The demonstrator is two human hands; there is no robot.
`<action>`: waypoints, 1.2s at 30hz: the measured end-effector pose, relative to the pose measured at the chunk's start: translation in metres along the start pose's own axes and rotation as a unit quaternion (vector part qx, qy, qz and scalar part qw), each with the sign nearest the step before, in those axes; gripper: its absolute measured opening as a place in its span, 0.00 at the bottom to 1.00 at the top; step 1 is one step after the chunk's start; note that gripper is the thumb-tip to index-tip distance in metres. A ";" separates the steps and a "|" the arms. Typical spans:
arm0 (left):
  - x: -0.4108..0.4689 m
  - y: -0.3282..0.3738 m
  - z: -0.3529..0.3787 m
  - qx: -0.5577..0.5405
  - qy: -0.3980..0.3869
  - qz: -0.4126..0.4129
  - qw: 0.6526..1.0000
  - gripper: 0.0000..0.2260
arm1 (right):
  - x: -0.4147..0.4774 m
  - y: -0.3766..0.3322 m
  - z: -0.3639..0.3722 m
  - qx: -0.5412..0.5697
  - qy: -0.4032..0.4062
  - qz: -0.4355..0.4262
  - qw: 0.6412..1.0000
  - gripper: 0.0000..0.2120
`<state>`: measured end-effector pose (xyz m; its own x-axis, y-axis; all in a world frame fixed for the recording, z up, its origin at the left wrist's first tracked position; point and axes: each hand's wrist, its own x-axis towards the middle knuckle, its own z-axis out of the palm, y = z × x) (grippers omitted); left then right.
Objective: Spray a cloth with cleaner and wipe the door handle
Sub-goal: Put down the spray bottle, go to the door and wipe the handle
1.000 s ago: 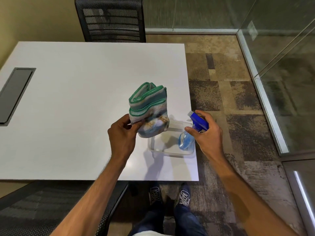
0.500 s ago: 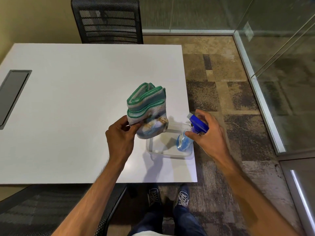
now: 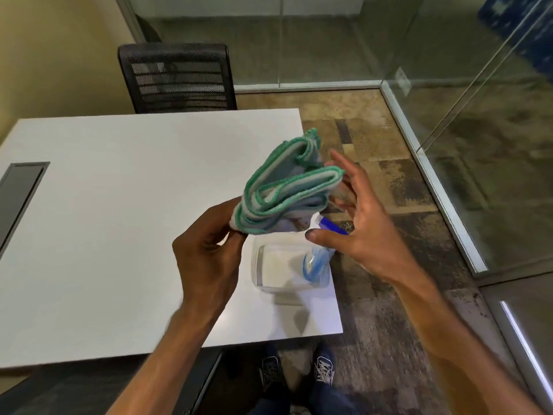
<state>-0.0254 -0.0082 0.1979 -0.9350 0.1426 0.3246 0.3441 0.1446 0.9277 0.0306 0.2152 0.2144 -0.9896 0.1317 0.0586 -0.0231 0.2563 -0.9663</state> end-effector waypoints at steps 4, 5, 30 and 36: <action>-0.002 0.020 0.003 -0.045 -0.066 0.084 0.993 0.19 | -0.011 -0.012 -0.004 0.105 0.017 -0.051 0.993 0.44; -0.002 0.021 0.005 -0.055 -0.084 0.091 0.991 0.20 | -0.016 -0.014 -0.006 0.123 0.029 -0.070 0.989 0.36; -0.156 0.090 0.218 0.205 -0.415 0.546 0.699 0.40 | -0.313 0.067 -0.153 -0.558 0.343 -0.176 0.735 0.22; -0.212 0.093 0.287 0.192 -0.403 0.578 0.683 0.38 | -0.383 0.084 -0.187 -0.582 0.387 -0.142 0.701 0.16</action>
<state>0.2292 0.2562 0.1628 0.2777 0.8492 0.4492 0.9545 -0.2969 -0.0287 0.4347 0.3656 0.1573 -0.5851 0.2813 0.7607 0.3732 0.9261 -0.0554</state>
